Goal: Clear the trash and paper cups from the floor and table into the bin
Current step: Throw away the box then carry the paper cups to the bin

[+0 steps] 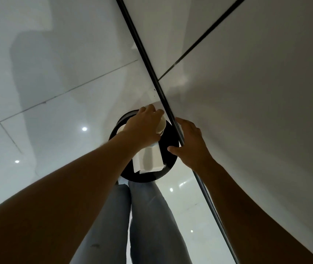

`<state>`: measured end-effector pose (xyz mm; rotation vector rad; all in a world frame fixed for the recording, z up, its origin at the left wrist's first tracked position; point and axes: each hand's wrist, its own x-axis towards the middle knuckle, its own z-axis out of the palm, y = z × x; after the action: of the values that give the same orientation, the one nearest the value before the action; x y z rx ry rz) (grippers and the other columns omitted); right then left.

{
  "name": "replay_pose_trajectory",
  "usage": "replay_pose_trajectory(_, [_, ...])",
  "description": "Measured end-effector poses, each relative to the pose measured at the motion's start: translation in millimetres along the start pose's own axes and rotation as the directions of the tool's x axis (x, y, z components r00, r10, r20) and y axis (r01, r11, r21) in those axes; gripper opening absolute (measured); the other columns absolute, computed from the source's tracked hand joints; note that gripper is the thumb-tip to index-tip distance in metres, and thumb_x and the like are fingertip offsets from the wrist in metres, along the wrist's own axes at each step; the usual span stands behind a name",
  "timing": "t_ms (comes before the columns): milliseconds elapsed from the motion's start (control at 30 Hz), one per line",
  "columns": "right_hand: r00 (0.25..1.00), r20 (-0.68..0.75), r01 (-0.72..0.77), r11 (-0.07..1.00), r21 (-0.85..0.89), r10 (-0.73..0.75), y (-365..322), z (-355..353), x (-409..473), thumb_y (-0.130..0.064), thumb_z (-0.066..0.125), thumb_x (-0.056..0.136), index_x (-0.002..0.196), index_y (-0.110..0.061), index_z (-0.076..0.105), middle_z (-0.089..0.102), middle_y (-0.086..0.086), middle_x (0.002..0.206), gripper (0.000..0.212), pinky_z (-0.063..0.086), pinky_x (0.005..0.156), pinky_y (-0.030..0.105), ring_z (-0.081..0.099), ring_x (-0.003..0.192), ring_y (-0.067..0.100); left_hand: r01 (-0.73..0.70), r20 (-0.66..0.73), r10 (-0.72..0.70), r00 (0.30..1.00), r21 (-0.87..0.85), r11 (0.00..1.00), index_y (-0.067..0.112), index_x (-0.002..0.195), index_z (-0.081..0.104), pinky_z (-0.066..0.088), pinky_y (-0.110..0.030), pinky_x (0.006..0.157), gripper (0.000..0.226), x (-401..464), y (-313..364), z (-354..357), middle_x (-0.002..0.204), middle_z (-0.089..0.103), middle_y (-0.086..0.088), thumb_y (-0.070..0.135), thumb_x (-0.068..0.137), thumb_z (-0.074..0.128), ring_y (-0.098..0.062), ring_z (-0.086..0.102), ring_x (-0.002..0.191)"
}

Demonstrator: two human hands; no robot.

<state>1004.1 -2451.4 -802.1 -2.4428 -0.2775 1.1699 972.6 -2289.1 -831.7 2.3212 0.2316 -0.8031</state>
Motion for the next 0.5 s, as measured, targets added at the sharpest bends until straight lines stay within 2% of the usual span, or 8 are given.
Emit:
replay_pose_trajectory(100, [1.000,-0.004,-0.003,1.000,-0.017,0.003,5,2,-1,-0.019,0.073,0.082,0.147,-0.021,0.026,0.029,0.000,0.153,0.080,0.031,0.109,0.035,0.023,0.141,0.021,-0.039,0.100,0.037,0.994,0.020,0.999,0.017,0.142,0.032,0.039,-0.044,0.106,0.085,2,-1,10,0.144,0.036,-0.007,0.042,0.074,0.075,-0.027,0.034,0.134])
replay_pose_trajectory(200, [1.000,0.005,0.000,0.999,-0.050,0.000,4,0,-7,-0.020,0.073,0.083,0.147,-0.021,0.026,0.029,0.001,0.153,0.080,0.032,0.108,0.036,0.025,0.140,0.023,-0.049,0.066,0.047,0.997,0.028,0.998,0.018,0.145,0.028,0.032,-0.042,0.112,0.093,-13,-2,13,0.150,0.030,-0.005,0.047,0.071,0.076,-0.027,0.028,0.139])
replay_pose_trajectory(333, [1.000,0.017,0.021,0.997,-0.077,-0.020,-15,-8,-26,-0.019,0.073,0.082,0.146,-0.019,0.029,0.032,0.003,0.151,0.078,0.033,0.108,0.037,0.028,0.138,0.025,-0.009,-0.103,0.004,0.995,-0.050,0.999,0.016,0.139,0.038,0.038,-0.037,0.104,0.077,-52,-4,-8,0.142,0.041,-0.004,0.041,0.076,0.075,-0.024,0.037,0.131])
replay_pose_trajectory(500, [0.992,0.022,0.125,0.983,-0.132,-0.123,-77,-30,-75,-0.020,0.075,0.079,0.141,-0.019,0.036,0.040,0.001,0.144,0.073,0.033,0.104,0.028,0.035,0.132,0.022,0.132,-0.167,-0.145,0.975,-0.087,0.987,0.017,0.140,0.039,0.037,-0.032,0.102,0.059,-132,2,-63,0.141,0.043,-0.004,0.033,0.088,0.063,-0.022,0.037,0.131])
